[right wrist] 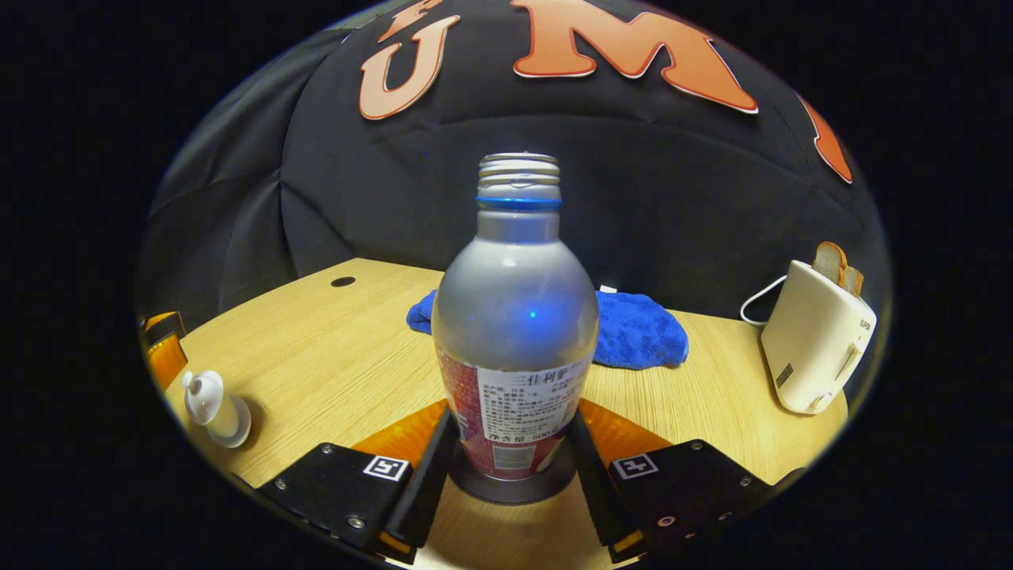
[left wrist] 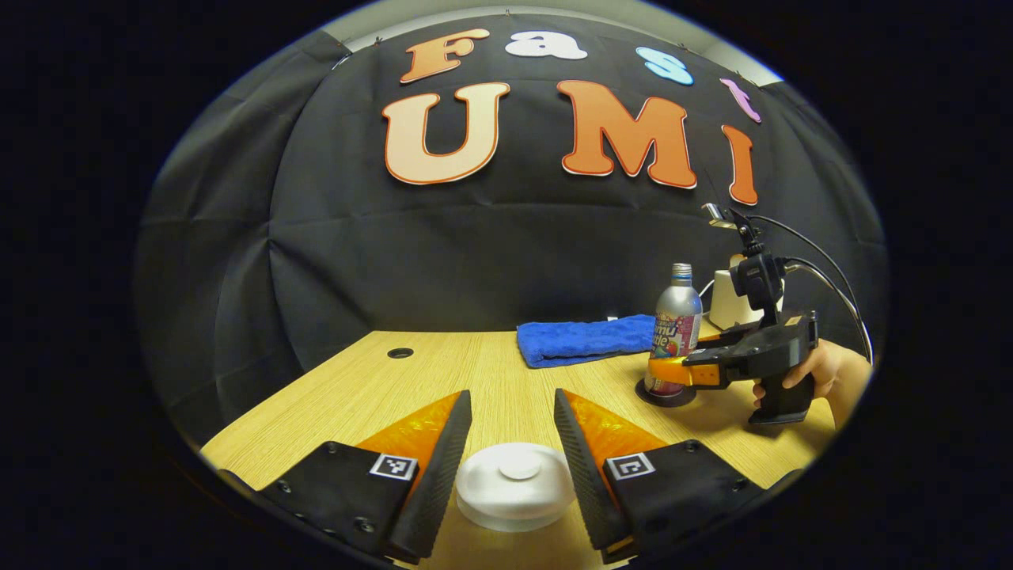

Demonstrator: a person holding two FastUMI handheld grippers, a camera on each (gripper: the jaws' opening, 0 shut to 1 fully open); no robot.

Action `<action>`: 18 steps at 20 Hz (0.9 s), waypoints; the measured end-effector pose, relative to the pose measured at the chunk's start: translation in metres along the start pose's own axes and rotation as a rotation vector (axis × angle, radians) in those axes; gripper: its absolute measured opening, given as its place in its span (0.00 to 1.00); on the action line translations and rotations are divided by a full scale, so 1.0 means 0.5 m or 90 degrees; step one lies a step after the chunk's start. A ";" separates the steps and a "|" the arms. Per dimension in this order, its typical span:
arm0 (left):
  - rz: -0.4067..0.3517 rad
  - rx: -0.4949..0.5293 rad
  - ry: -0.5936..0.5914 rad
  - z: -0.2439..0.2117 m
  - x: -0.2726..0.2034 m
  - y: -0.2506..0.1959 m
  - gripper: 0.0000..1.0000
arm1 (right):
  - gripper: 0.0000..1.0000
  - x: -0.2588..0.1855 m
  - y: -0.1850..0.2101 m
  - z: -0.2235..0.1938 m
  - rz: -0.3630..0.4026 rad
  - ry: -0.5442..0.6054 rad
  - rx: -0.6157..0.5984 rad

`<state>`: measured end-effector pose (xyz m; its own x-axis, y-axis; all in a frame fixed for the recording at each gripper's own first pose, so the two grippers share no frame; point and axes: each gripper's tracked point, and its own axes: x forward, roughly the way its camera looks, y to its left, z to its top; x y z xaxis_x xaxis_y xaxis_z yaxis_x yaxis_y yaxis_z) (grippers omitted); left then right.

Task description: Open the teacup lid with one hand, grasp the water bottle and pour water into the teacup with the other hand; after pouring, place the water bottle on the coaster and then close the teacup lid.

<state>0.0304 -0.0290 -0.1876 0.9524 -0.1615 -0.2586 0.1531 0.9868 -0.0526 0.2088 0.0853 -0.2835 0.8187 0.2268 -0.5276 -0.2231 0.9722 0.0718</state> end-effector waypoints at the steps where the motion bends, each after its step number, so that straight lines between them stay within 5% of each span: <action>1: 0.002 0.000 -0.002 0.002 -0.004 0.001 0.69 | 0.78 0.002 0.001 0.000 0.001 0.001 0.004; 7: 0.014 -0.007 -0.010 0.017 -0.024 0.002 0.73 | 0.86 -0.011 -0.014 -0.029 -0.037 0.037 -0.050; 10: 0.023 -0.011 -0.026 0.036 -0.038 0.001 0.83 | 0.94 -0.046 -0.020 -0.015 -0.043 0.026 -0.046; 16: 0.033 -0.027 -0.088 0.121 -0.079 -0.013 0.92 | 0.99 -0.193 -0.060 0.028 -0.059 -0.024 -0.031; 18: 0.030 -0.029 -0.107 0.155 -0.094 -0.024 0.87 | 0.99 -0.250 -0.066 0.055 -0.062 -0.055 -0.030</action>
<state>0.0045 -0.0327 -0.1000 0.9894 -0.1076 -0.0971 0.0991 0.9911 -0.0887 0.1284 0.0265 -0.1967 0.8800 0.1375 -0.4547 -0.1631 0.9865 -0.0174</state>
